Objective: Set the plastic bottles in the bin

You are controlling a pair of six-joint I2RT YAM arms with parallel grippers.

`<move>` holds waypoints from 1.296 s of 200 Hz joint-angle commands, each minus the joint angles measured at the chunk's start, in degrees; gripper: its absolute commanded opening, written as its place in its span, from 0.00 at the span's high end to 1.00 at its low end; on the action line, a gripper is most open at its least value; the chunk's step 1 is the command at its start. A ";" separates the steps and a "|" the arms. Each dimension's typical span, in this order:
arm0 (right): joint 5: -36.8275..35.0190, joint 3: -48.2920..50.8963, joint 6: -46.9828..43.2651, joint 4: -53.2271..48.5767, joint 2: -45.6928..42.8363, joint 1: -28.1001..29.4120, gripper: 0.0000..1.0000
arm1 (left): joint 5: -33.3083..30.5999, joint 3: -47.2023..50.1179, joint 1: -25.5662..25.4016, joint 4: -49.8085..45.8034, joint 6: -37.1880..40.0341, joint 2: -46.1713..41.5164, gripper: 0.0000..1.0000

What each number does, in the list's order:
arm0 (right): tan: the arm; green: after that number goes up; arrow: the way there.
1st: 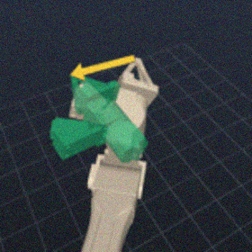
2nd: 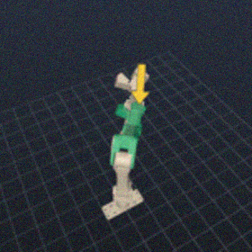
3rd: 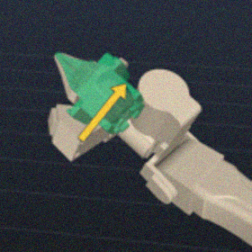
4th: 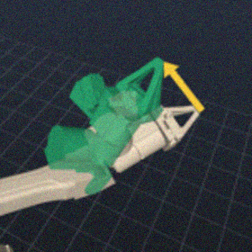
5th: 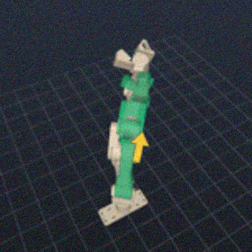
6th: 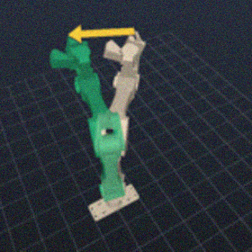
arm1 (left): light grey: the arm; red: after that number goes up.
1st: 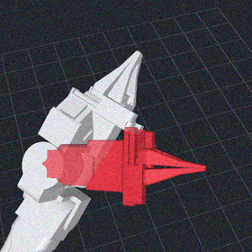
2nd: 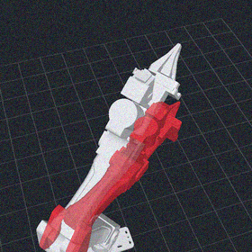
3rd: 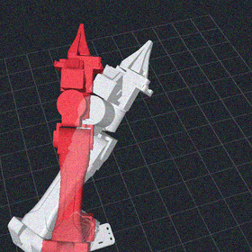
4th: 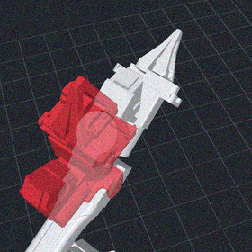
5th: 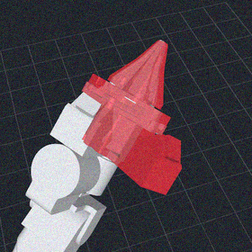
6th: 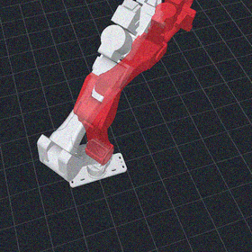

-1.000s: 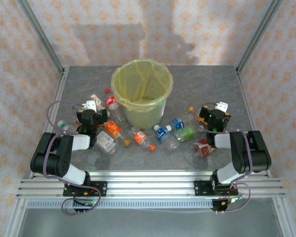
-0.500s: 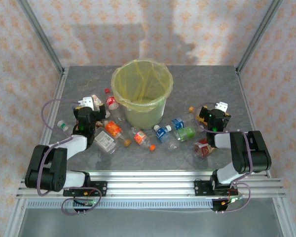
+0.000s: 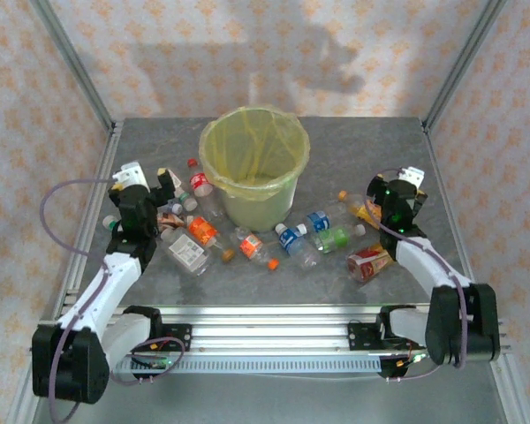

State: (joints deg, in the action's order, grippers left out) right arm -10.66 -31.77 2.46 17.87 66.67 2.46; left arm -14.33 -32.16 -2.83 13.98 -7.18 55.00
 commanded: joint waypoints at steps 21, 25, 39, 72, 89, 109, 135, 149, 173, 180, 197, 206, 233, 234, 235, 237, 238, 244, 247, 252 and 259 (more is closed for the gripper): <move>-3.82 -5.18 7.05 -17.71 -6.13 0.00 0.01 | -6.73 -9.11 0.45 -24.48 -8.80 -5.20 0.00; -4.10 -5.54 7.61 -19.03 -6.47 0.00 0.01 | -7.30 -10.23 0.46 -26.69 -9.55 -5.25 0.00; -5.22 -6.99 9.41 -23.36 -7.78 0.00 0.01 | -8.52 -13.56 0.41 -33.39 -12.19 -5.43 0.00; -7.05 -9.39 13.04 -32.07 -10.53 0.00 0.01 | -6.94 -18.12 0.46 -43.73 -16.46 -5.85 0.00; -7.47 -10.43 13.96 -35.65 -11.71 -0.04 0.01 | -8.01 -19.53 0.46 -48.92 -21.04 -5.96 0.00; -7.66 -11.67 15.03 -39.66 -12.44 0.00 0.01 | -8.02 -20.54 0.46 -53.87 -25.78 -5.79 0.00; -7.02 -13.28 16.92 -43.70 -12.29 0.00 0.01 | -5.44 -21.51 0.46 -57.97 -27.53 -4.96 0.00; -6.17 -14.14 17.73 -44.72 -11.89 0.00 0.01 | -5.57 -21.80 0.46 -60.54 -28.78 -3.97 0.00; -5.14 -16.38 18.69 -46.94 -10.54 -0.01 0.01 | -6.70 -21.66 1.03 -64.44 -30.88 -1.53 0.00; -5.14 -17.05 19.00 -47.62 -9.97 0.00 0.01 | -6.49 -21.31 1.31 -64.93 -31.11 -0.81 0.00; -5.17 -18.40 19.67 -49.59 -8.77 0.00 0.01 | -5.52 -20.45 2.83 -65.48 -31.57 1.08 0.00; -5.19 -18.90 19.93 -50.29 -8.34 0.00 0.01 | -4.52 -19.86 4.11 -65.08 -31.49 2.02 0.00; -4.15 -19.91 20.35 -51.51 -7.92 0.02 0.01 | -0.81 -16.63 8.77 -61.46 -31.93 4.29 0.00; -4.13 -19.91 20.33 -51.52 -7.90 0.01 0.01 | -0.63 -16.49 9.01 -61.28 -31.93 4.39 0.00; -4.08 -19.95 20.32 -51.53 -7.89 0.01 0.01 | -0.40 -16.29 9.22 -61.09 -31.93 4.45 0.00; -3.97 -19.99 20.31 -51.49 -7.88 0.00 0.01 | 0.10 -16.03 9.68 -60.74 -31.93 4.64 0.00; -3.95 -19.99 20.31 -51.55 -7.88 0.00 0.01 | 0.36 -15.93 9.95 -60.47 -31.93 4.75 0.00; -3.63 -20.08 20.32 -51.59 -8.04 0.00 0.01 | 1.88 -14.97 11.29 -59.26 -32.01 5.24 0.00; -3.59 -20.09 20.35 -51.62 -8.12 0.00 0.01 | 2.89 -14.48 12.01 -58.65 -32.02 5.50 0.00; -3.36 -20.09 20.31 -51.68 -8.26 0.00 0.01 | 4.47 -13.79 13.11 -57.54 -31.94 5.98 0.00; -3.30 -20.09 20.46 -51.79 -8.49 0.02 0.01 | 6.30 -12.74 14.30 -55.81 -31.79 6.61 0.00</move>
State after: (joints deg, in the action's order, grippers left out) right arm -14.72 -49.89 21.89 -31.03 58.67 2.46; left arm -14.35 -48.10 7.57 -46.00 -37.78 59.92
